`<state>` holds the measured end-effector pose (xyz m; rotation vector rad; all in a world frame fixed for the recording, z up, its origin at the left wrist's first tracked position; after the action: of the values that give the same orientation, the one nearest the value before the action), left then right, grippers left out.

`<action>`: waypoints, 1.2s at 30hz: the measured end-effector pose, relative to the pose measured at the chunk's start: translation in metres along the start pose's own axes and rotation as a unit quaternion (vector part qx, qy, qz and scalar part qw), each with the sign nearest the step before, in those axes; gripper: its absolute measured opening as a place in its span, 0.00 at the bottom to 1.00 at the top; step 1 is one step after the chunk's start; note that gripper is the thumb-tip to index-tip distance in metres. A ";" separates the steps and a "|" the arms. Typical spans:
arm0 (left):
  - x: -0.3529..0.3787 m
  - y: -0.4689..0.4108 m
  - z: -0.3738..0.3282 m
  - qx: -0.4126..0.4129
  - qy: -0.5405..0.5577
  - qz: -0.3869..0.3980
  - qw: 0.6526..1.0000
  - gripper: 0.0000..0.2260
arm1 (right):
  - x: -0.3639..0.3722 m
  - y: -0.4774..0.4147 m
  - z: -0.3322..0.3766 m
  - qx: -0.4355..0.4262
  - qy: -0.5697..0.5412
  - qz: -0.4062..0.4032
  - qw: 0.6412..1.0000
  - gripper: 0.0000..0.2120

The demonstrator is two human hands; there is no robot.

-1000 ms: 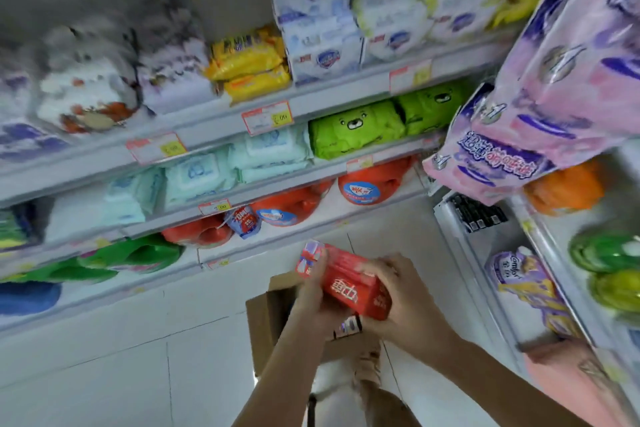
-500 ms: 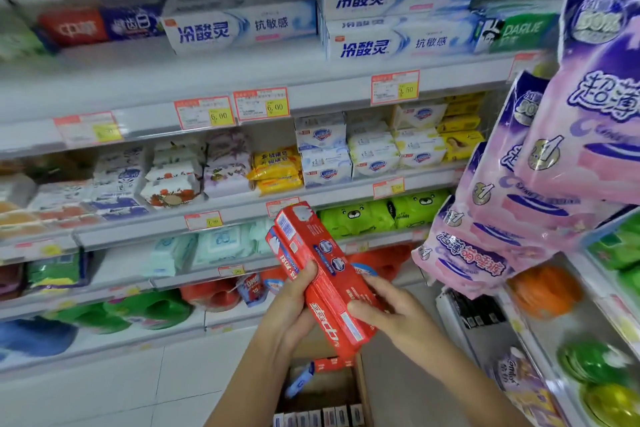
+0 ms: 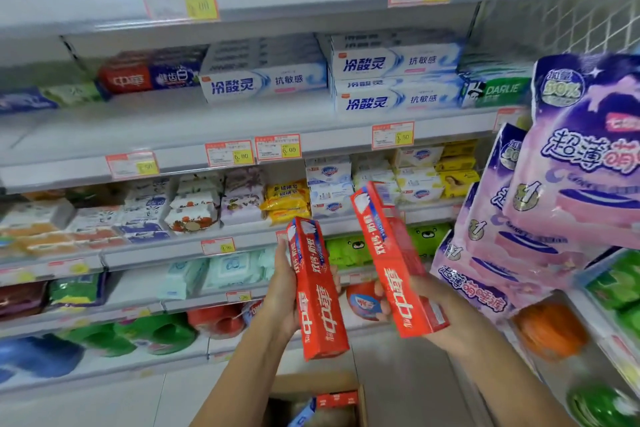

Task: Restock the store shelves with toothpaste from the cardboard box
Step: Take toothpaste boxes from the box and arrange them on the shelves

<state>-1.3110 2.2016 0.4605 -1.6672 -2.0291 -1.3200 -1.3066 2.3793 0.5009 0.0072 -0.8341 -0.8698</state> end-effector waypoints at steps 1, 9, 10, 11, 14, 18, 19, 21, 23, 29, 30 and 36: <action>-0.002 -0.001 0.001 -0.011 0.005 -0.008 1.000 0.32 | 0.000 0.003 0.002 -0.003 -0.008 0.027 1.000 0.33; 0.013 -0.006 0.000 0.029 -0.014 -0.004 0.999 0.21 | -0.021 0.014 0.017 0.006 -0.002 -0.084 0.996 0.39; 0.013 -0.006 -0.001 0.037 -0.036 -0.012 0.999 0.19 | -0.026 0.014 0.017 0.015 0.034 -0.127 0.991 0.41; 0.012 -0.008 -0.002 0.041 -0.053 -0.023 0.998 0.19 | -0.032 0.015 0.017 0.022 0.061 -0.168 0.984 0.39; 0.007 -0.011 -0.001 0.045 -0.051 -0.057 0.996 0.19 | -0.037 0.016 0.024 -0.009 0.078 -0.219 0.973 0.26; 0.008 -0.014 0.006 0.041 0.013 -0.062 0.997 0.24 | -0.040 0.016 0.030 -0.053 0.047 -0.246 0.967 0.25; 0.008 -0.014 0.008 0.040 0.038 -0.058 0.997 0.25 | -0.041 0.016 0.030 -0.056 0.046 -0.252 0.965 0.28; 0.010 -0.014 0.010 0.044 0.086 -0.048 0.994 0.28 | -0.042 0.015 0.029 -0.056 0.033 -0.262 0.963 0.29; 0.013 -0.012 0.010 0.052 0.129 -0.026 0.990 0.29 | -0.043 0.019 0.032 -0.052 0.040 -0.296 0.953 0.19; 0.018 -0.009 0.007 0.073 0.183 0.041 0.979 0.15 | -0.050 0.031 0.047 -0.028 0.174 -0.359 0.917 0.22; 0.017 -0.010 0.006 0.077 0.178 0.036 0.980 0.13 | -0.051 0.032 0.052 -0.036 0.198 -0.363 0.910 0.20; 0.003 -0.014 0.011 0.050 0.094 -0.066 0.992 0.15 | -0.051 0.037 0.078 -0.123 0.203 -0.363 0.901 0.14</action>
<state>-1.3203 2.2118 0.4490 -1.3341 -2.0850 -1.3372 -1.3507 2.4632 0.5342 0.2858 -0.3034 -1.6105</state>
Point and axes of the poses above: each hand's wrist, its own y-axis away from the middle knuckle, its own x-axis out of the palm, z = x × y, the point moved 6 cm from there along -y, towards the middle knuckle, and after that the axes turned 6 degrees about x, right-handed, at the moved point
